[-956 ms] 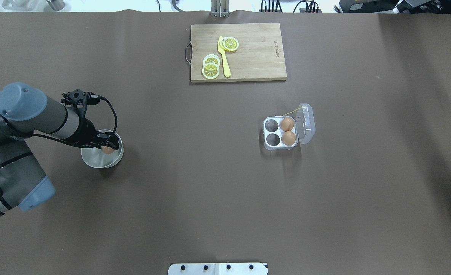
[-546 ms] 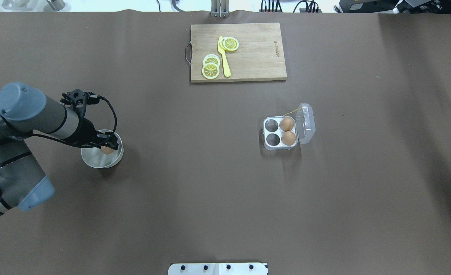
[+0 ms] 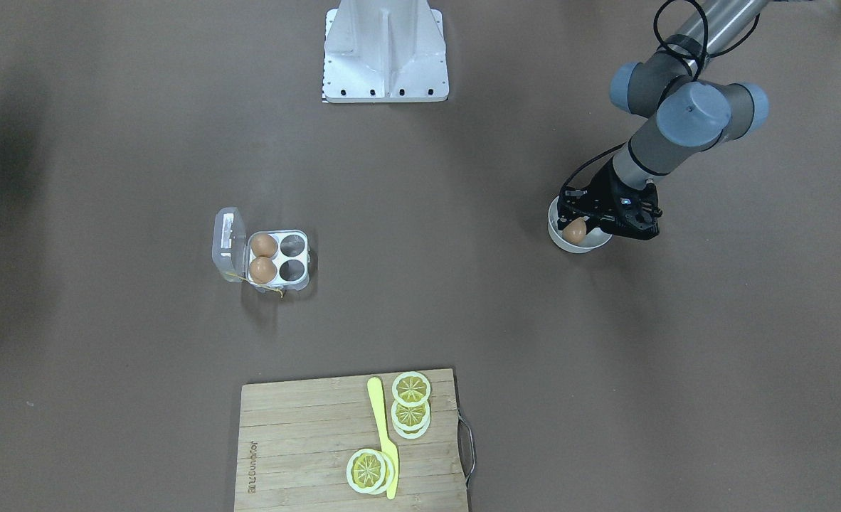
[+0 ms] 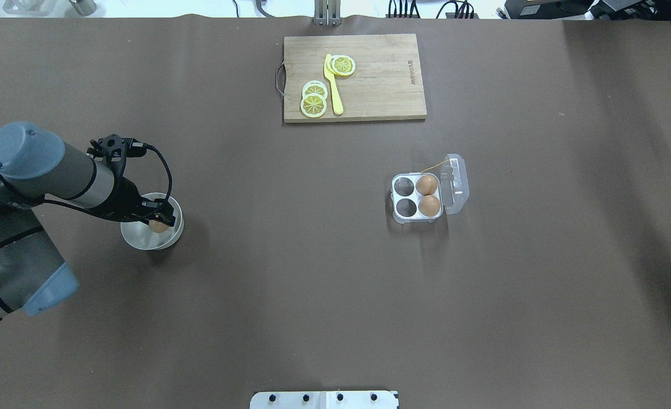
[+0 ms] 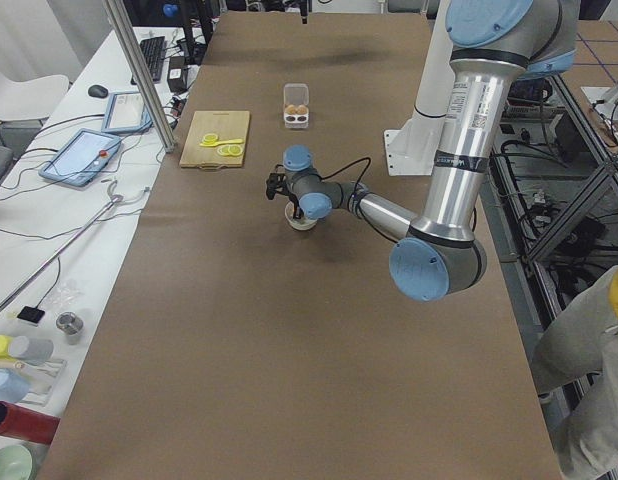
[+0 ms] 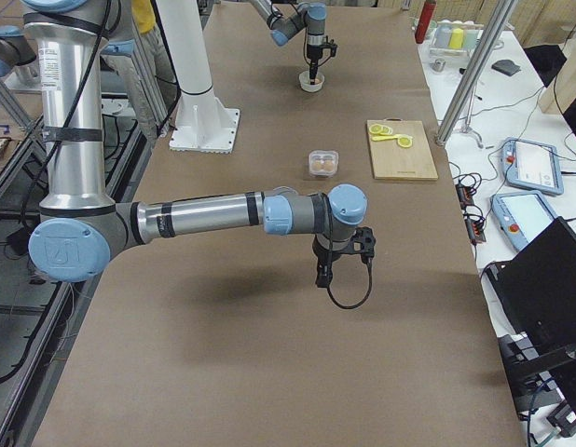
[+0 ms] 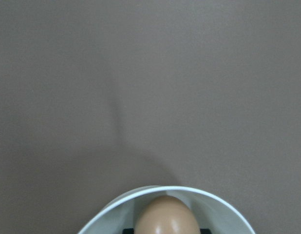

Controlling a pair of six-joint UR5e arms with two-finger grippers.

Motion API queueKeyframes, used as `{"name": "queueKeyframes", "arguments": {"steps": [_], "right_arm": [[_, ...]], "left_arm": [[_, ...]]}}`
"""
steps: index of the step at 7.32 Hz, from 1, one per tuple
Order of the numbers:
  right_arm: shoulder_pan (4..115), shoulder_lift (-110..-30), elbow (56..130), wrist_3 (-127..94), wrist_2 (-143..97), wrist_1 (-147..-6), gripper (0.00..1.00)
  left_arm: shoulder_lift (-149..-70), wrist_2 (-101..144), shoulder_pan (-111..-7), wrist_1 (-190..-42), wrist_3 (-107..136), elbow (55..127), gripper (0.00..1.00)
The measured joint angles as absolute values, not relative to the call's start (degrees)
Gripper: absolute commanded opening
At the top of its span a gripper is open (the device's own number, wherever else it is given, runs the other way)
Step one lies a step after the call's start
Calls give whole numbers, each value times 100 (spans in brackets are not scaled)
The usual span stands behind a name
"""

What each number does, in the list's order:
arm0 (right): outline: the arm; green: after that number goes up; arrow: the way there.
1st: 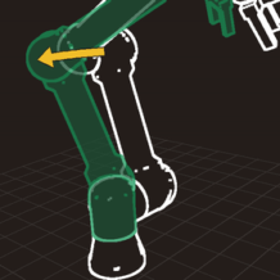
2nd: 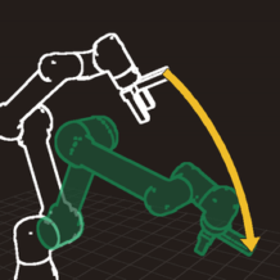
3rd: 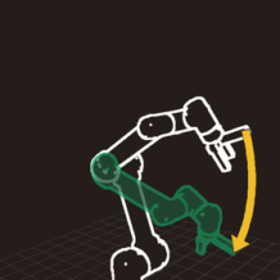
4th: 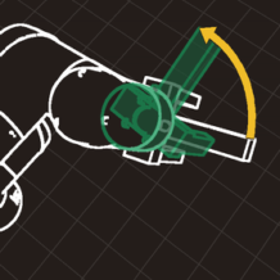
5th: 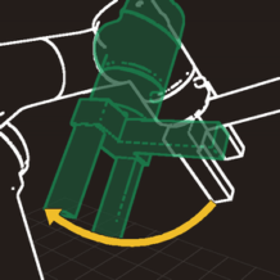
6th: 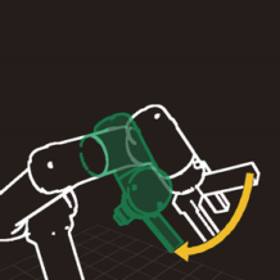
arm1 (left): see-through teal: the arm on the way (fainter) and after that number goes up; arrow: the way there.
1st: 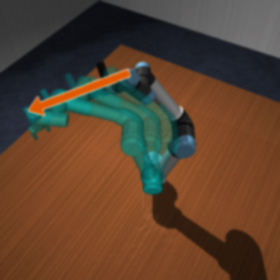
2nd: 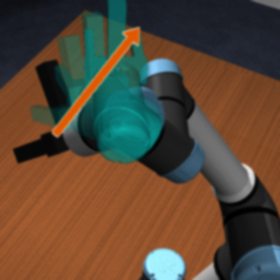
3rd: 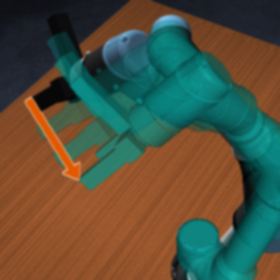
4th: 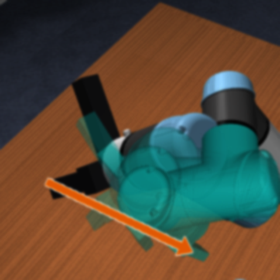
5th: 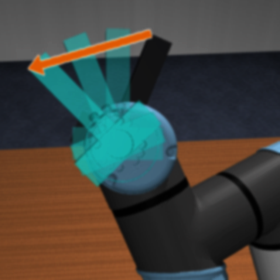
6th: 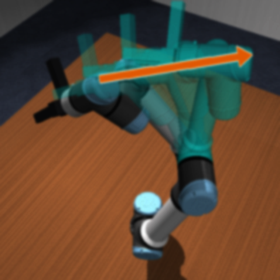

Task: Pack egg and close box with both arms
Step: 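Close the left gripper on the brown egg inside the bowl, then lift the egg with the left gripper and carry it to the egg box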

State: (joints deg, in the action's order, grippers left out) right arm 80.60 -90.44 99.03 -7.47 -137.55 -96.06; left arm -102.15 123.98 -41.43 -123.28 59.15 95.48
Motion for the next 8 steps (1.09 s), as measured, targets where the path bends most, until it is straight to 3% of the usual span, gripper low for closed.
{"name": "queueKeyframes", "arguments": {"steps": [5,8], "right_arm": [[8051,-9044,9905,-753,-13757,-9607,100],[8051,-9053,9905,-752,-13763,-9606,100]], "left_arm": [[-10071,13219,-4520,-12279,5947,10088,22],[-10566,13523,-4772,-12128,6063,10095,21]]}}
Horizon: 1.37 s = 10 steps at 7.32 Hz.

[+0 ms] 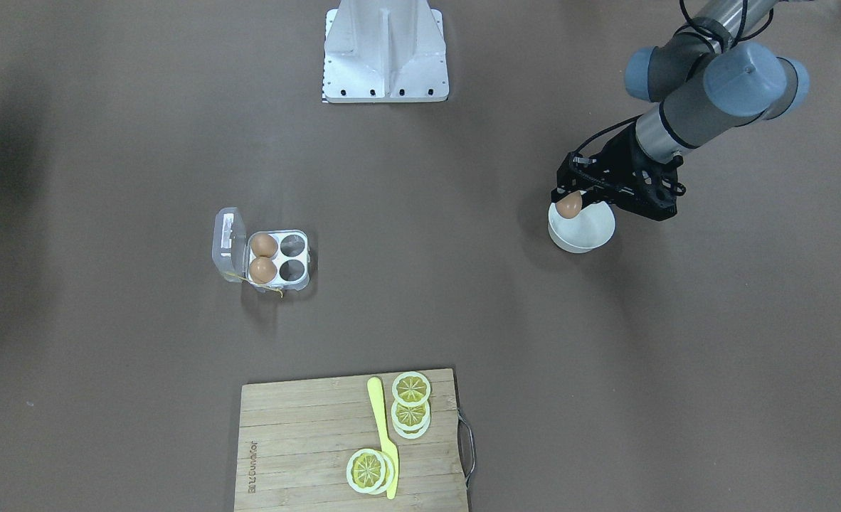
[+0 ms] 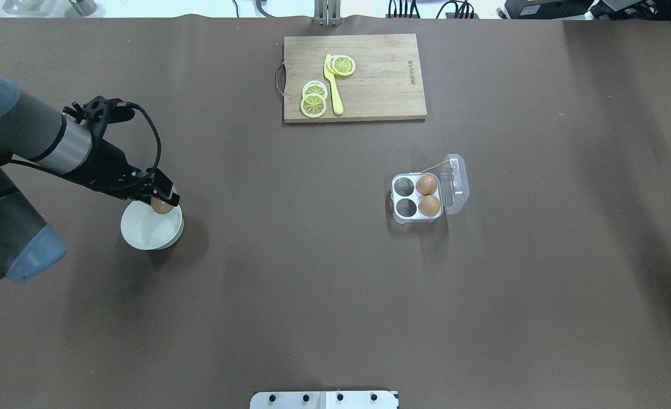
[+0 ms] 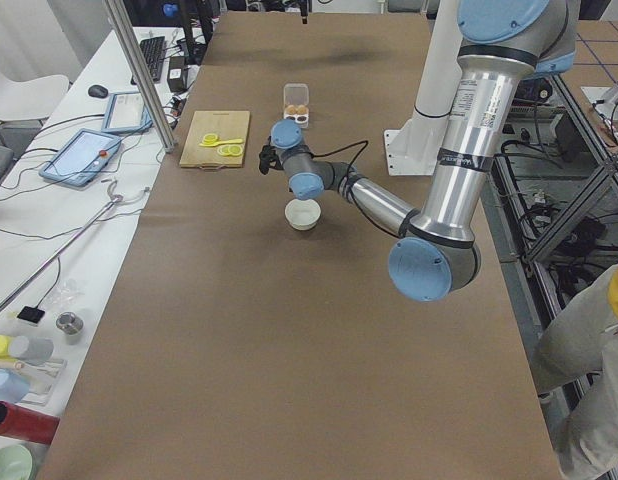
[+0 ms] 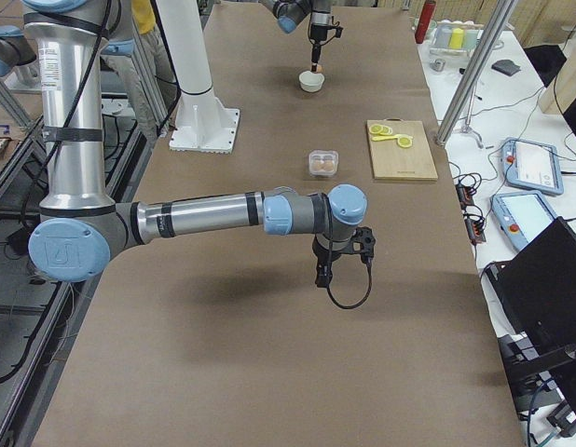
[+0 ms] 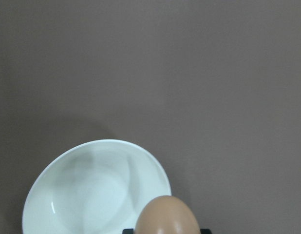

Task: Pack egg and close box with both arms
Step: 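Lift the egg with the left gripper and carry it to the egg box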

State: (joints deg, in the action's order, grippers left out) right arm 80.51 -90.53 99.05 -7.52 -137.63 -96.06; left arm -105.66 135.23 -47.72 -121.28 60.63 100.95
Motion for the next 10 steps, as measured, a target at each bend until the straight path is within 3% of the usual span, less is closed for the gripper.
{"name": "queueKeyframes", "arguments": {"steps": [3,10], "right_arm": [[8051,-9079,9913,-751,-13771,-9606,100],[8051,-9088,9902,-738,-13795,-9606,100]], "left_arm": [[-11641,13537,-4718,-11491,6414,9846,20],[-13531,13123,-3890,-11517,6618,8295,19]]}}
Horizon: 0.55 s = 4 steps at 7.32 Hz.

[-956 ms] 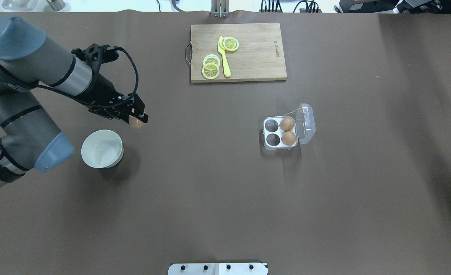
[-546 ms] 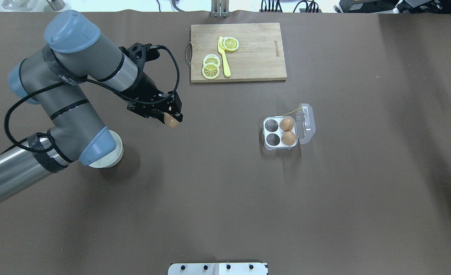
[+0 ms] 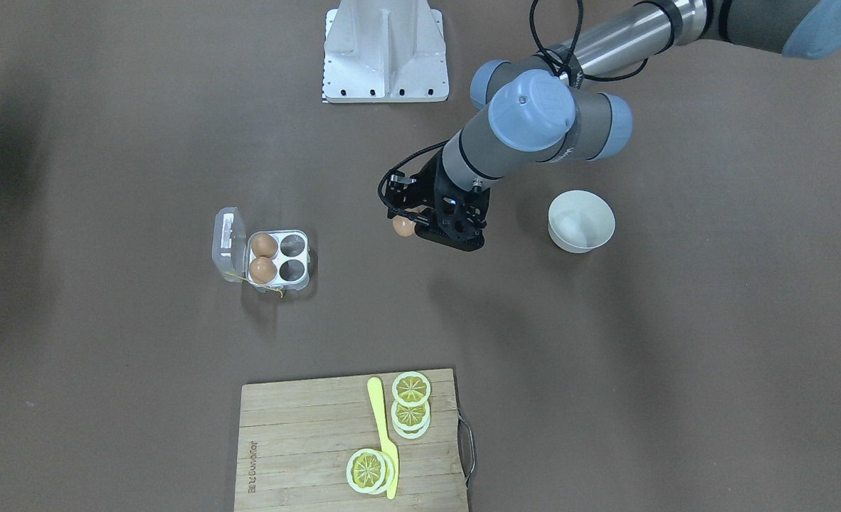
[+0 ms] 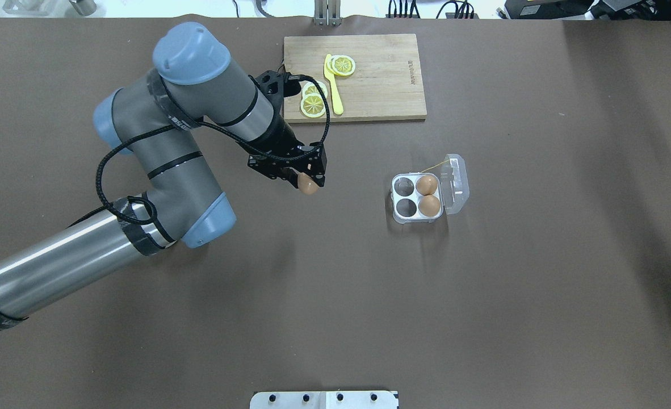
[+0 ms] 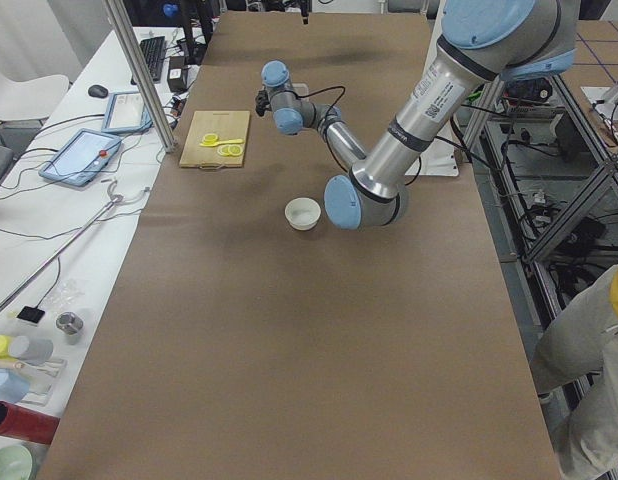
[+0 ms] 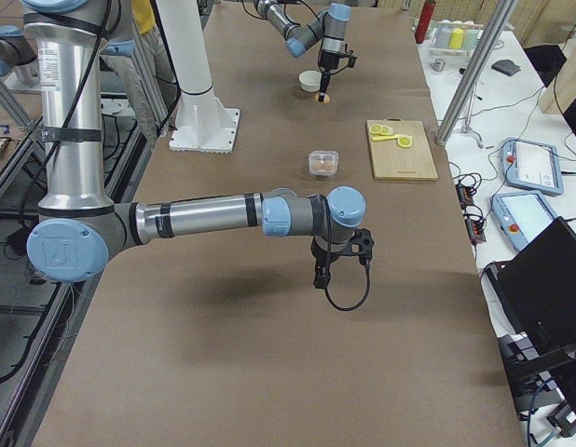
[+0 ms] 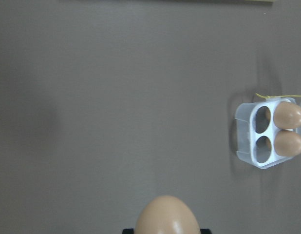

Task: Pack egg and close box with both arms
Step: 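Lift the egg with the left gripper and carry it to the egg box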

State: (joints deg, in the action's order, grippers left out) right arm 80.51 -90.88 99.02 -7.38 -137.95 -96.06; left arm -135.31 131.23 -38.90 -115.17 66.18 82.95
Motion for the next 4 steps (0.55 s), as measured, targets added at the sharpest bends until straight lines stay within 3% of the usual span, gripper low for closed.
{"name": "queueKeyframes", "arguments": {"steps": [4], "right_arm": [[8051,-9076,9897,-735,-13748,-9598,100]], "left_arm": [[-14256,12483,-3460,-11769,6627,7522,19]]}}
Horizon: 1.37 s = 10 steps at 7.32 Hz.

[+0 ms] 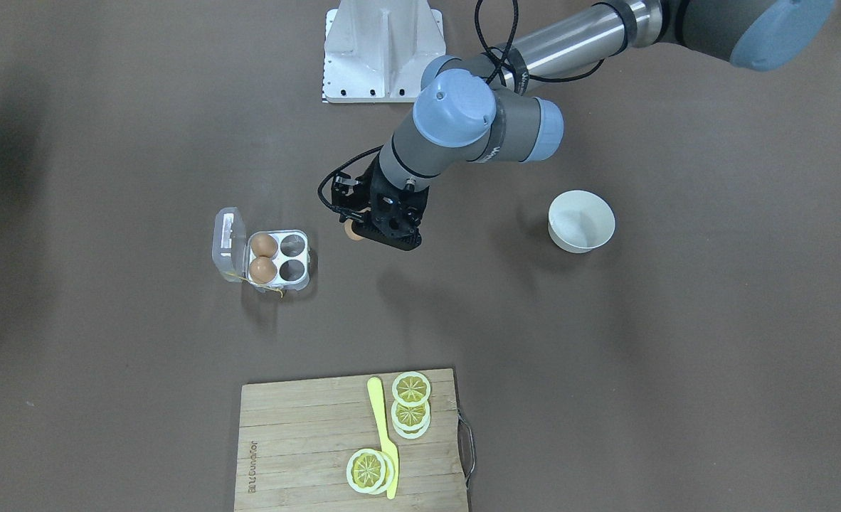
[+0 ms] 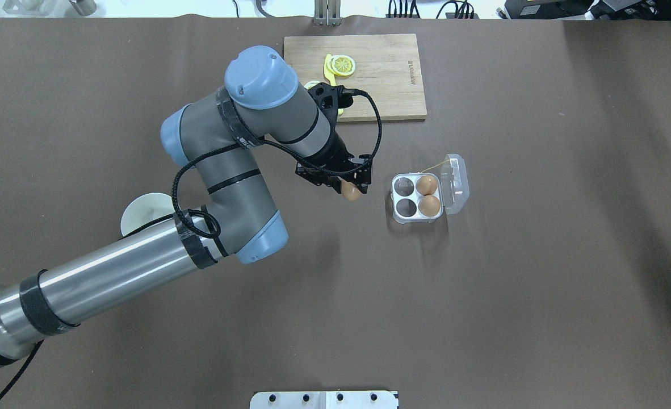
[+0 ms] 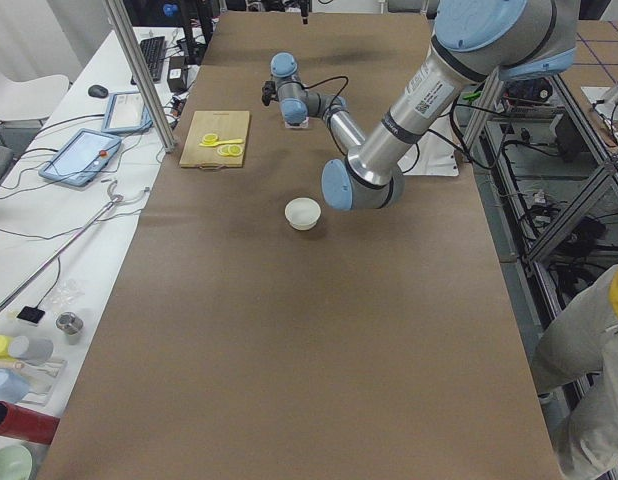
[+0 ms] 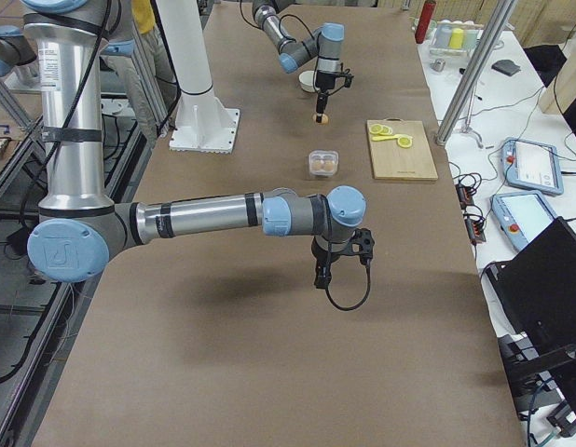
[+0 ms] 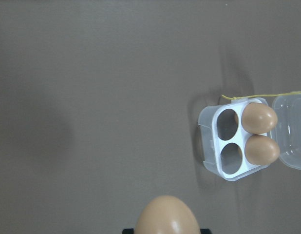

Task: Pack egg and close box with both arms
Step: 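Lift the egg with the left gripper and carry it to the egg box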

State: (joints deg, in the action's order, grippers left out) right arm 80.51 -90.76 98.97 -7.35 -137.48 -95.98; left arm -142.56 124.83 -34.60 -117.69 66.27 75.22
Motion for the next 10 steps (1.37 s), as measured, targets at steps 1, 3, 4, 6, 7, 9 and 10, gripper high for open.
{"name": "queueKeyframes", "arguments": {"steps": [1,3,4,6,7,9,10], "right_arm": [[8051,-9076,9883,-732,-13739,-9598,100],[8045,-9066,9826,-724,-13730,-9598,100],[8044,-9061,9810,-722,-13729,-9598,100],[8042,-9051,9796,-721,-13729,-9598,100],[8042,-9050,9793,-721,-13729,-9598,100],[8043,-9047,9783,-721,-13729,-9598,100],[8047,-9048,9778,-721,-13728,-9598,100]], "left_arm": [[-14399,12354,-3365,-11912,6627,7313,19],[-14627,12091,-3192,-12090,6610,7011,19],[-14721,12025,-3113,-12116,6592,6906,19],[-14820,11781,-2902,-12127,6565,6747,19],[-14855,11628,-2790,-12131,6560,6693,19],[-14924,11388,-2639,-12157,6559,6647,19],[-14991,11287,-2598,-12166,6568,6613,19]]}}
